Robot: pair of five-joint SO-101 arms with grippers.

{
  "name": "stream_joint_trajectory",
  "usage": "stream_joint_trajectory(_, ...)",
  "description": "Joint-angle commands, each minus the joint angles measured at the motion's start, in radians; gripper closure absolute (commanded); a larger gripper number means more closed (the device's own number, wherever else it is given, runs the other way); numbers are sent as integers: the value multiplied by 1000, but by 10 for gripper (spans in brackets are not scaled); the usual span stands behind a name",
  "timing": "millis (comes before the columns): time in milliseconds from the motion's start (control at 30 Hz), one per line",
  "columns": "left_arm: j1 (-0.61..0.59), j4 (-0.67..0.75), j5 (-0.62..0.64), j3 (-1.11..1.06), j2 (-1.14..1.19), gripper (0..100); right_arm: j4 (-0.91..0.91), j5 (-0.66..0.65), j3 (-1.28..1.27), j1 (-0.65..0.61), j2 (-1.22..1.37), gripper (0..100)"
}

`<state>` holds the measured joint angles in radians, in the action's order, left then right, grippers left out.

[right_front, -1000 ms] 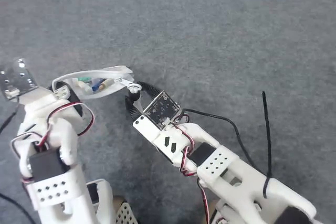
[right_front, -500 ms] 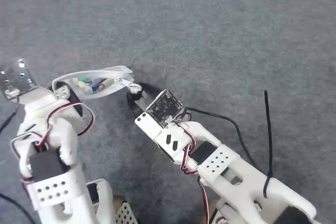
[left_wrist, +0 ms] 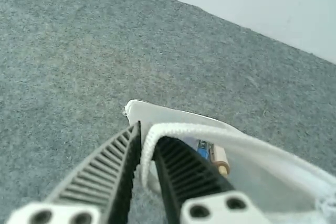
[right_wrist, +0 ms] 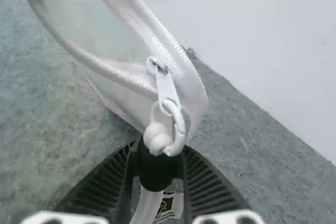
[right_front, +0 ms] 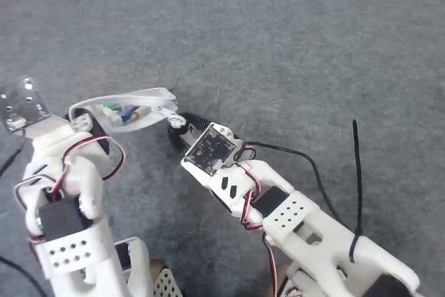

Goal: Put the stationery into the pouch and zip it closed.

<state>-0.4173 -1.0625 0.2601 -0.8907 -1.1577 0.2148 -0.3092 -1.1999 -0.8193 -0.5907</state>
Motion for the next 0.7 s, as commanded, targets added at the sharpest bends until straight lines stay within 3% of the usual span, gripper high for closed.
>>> stream_joint_trajectory(0,-3,40,8,15,-31,983,-96,-64,38,-1,-74,992)
stream_joint_trajectory(100,-3,40,8,15,-31,969,-222,-77,38,-1,-173,992)
stream_joint_trajectory(367,-2,35,55,-4,-29,799,-572,-175,34,-105,-427,992)
stream_joint_trajectory(667,109,34,49,-5,-31,793,-665,-222,34,-162,-441,992)
